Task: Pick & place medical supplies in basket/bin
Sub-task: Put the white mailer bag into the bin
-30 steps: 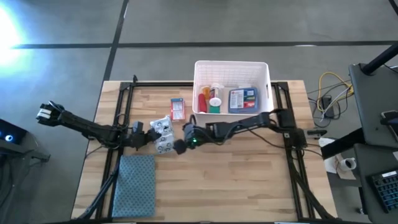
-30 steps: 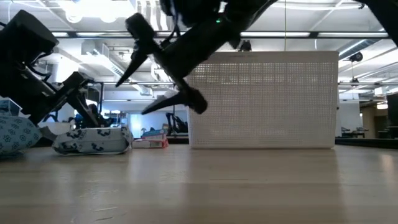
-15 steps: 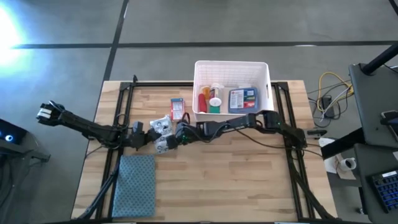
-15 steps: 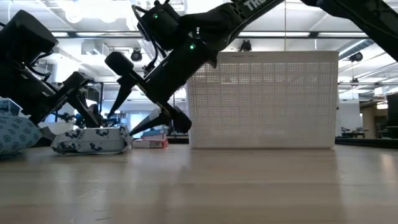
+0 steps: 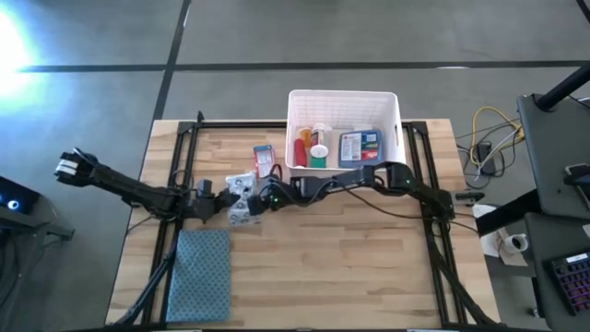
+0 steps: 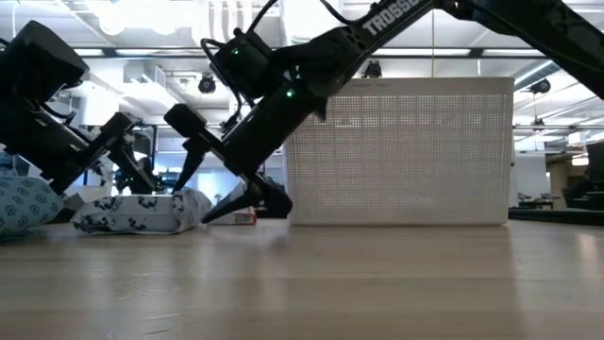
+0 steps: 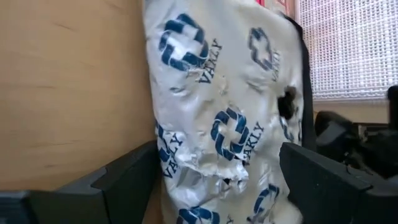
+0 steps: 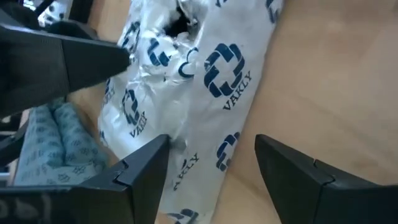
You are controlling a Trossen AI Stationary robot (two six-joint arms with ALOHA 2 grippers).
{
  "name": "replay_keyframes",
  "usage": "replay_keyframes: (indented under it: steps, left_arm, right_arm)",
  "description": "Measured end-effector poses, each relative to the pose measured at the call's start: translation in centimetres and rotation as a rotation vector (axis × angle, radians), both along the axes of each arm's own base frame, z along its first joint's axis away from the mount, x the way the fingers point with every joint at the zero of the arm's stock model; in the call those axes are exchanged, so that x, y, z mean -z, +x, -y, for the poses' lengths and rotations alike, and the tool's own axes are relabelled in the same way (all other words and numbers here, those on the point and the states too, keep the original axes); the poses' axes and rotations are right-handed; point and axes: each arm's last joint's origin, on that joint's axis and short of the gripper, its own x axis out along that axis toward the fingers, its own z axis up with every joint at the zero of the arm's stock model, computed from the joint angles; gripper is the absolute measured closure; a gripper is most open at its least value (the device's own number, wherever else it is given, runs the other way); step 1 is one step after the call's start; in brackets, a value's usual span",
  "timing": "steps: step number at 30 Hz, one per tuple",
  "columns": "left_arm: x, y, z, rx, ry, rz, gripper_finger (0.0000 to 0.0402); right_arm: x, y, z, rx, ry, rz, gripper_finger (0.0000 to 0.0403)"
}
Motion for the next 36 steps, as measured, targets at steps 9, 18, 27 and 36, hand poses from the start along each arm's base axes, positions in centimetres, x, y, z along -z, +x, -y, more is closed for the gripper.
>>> replay_keyframes:
  steps: [9, 18, 27, 36]
  left_arm:
    - [-0.2, 0.9, 0.1, 0.004, 0.023, 0.058, 0.0087]
    - [-1.1, 2.3, 0.0, 0.025, 0.099, 0.099, 0.0087]
    - [-2.8, 5.1, 0.4, 0.109, 0.227, 0.113, 0.0087]
    - [-5.2, 7.7, 1.1, 0.258, 0.291, 0.055, 0.0103]
  right_arm:
    - [0.8, -0.3, -0.3, -0.015, 0.003, -0.067, 0.0172]
    - [1.0, -0.5, -0.5, -0.055, -0.032, -0.097, 0.0172]
    - [1.0, -0.6, -1.7, -0.154, -0.052, -0.093, 0.0172]
    - [-1.6, -1.7, -3.1, -0.246, -0.181, -0.151, 0.0172]
